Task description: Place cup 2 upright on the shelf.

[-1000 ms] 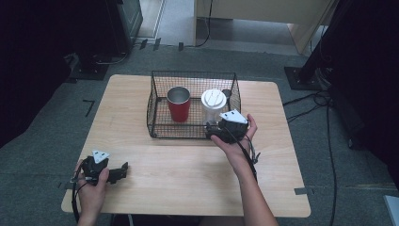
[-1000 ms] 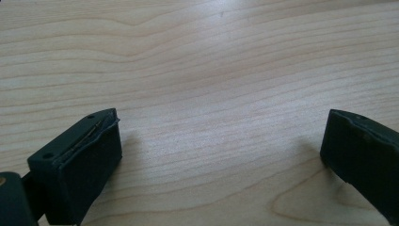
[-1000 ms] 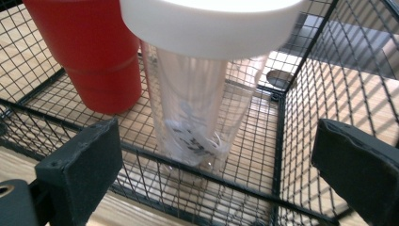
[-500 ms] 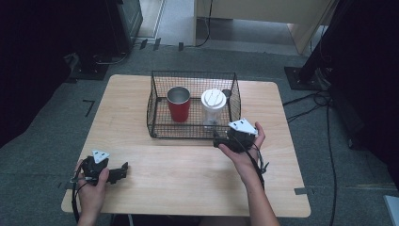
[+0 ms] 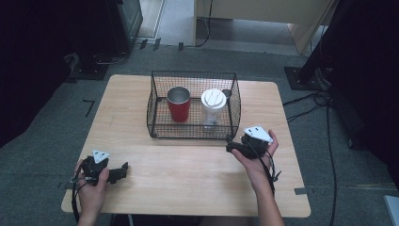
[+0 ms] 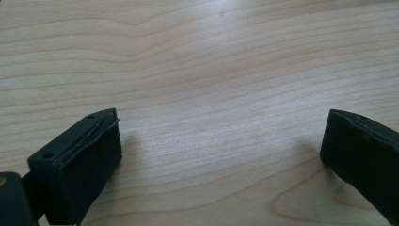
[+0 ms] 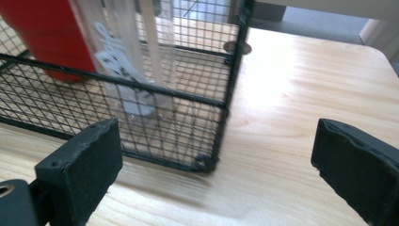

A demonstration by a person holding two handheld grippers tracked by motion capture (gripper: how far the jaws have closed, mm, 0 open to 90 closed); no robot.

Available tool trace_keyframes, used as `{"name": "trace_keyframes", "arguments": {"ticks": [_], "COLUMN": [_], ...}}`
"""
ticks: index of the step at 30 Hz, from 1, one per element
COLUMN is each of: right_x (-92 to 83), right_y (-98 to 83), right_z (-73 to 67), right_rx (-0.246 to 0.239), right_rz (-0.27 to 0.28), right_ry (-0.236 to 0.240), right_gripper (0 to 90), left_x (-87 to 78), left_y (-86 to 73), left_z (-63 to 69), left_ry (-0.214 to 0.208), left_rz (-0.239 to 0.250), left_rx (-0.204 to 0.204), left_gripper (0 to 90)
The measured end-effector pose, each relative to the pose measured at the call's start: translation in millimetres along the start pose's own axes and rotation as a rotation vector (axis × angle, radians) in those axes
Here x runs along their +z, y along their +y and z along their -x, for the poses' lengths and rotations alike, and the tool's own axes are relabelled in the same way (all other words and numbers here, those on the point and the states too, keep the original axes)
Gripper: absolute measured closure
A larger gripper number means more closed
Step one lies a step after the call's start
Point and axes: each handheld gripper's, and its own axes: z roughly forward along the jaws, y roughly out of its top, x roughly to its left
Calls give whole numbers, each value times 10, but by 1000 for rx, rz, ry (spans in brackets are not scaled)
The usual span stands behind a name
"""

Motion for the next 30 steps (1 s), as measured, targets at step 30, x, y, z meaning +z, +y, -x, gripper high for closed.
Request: {"name": "trace_keyframes", "arguments": {"ticks": [30], "right_x": [-292], "right_y": [-516], "right_z": [624], "right_rx": [91], "right_rz": [-57], "right_ry": [-127], "right_gripper": [26], "left_x": [-1], "left_y": [0], "left_z": [0], "left_ry": [0], "left_rz": [0], "left_rx": [1], "left_gripper": [0]}}
